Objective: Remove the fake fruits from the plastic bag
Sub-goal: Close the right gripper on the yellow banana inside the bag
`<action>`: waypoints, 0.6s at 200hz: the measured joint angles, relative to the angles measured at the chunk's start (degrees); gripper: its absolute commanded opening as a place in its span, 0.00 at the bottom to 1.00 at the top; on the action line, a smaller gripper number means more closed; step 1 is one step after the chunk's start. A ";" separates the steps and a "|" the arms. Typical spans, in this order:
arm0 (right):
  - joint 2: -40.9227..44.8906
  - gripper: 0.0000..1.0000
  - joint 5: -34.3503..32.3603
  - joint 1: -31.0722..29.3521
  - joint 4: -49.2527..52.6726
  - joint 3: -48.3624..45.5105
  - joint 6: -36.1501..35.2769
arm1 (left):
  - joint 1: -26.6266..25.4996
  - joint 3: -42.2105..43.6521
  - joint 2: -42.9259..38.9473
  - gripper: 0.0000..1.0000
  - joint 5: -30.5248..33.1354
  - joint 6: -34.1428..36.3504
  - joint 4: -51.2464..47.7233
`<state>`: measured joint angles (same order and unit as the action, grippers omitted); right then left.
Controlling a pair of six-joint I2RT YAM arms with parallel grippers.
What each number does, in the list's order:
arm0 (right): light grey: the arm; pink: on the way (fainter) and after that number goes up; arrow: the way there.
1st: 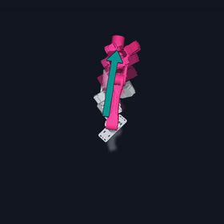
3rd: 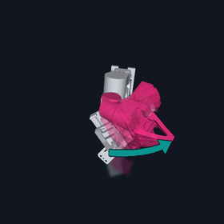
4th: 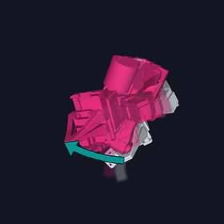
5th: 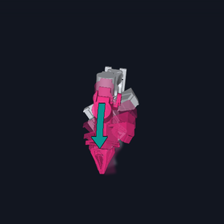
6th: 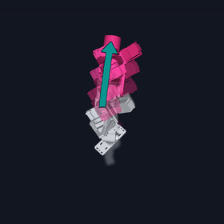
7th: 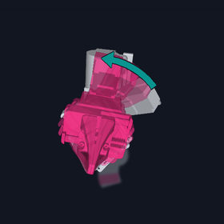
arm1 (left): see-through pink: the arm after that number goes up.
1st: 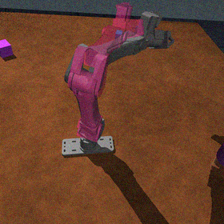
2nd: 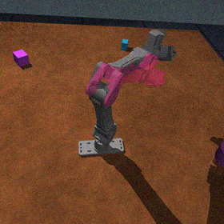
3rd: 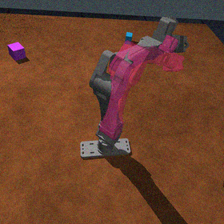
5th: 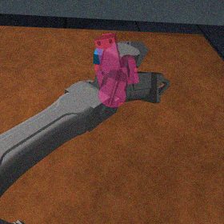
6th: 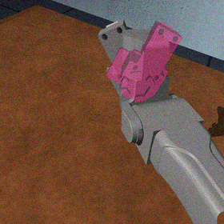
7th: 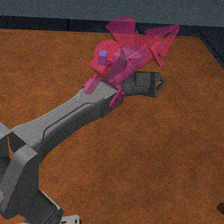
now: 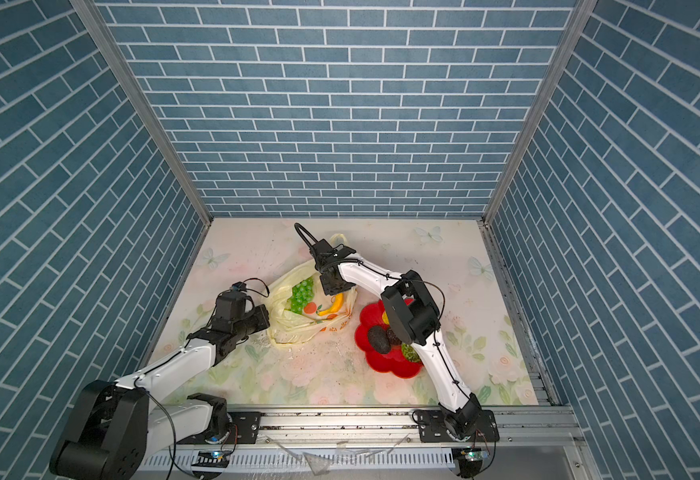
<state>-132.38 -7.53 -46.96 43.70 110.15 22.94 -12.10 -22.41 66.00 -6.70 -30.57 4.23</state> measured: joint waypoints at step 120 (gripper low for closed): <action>16.11 0.25 3.02 -0.35 0.50 -4.66 -0.48 | 0.00 0.00 -0.26 0.00 -0.48 0.00 -0.11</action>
<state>-116.27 -4.51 -47.31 44.21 105.49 22.46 -12.10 -22.41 65.73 -7.18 -30.57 4.12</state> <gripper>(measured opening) 0.255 0.046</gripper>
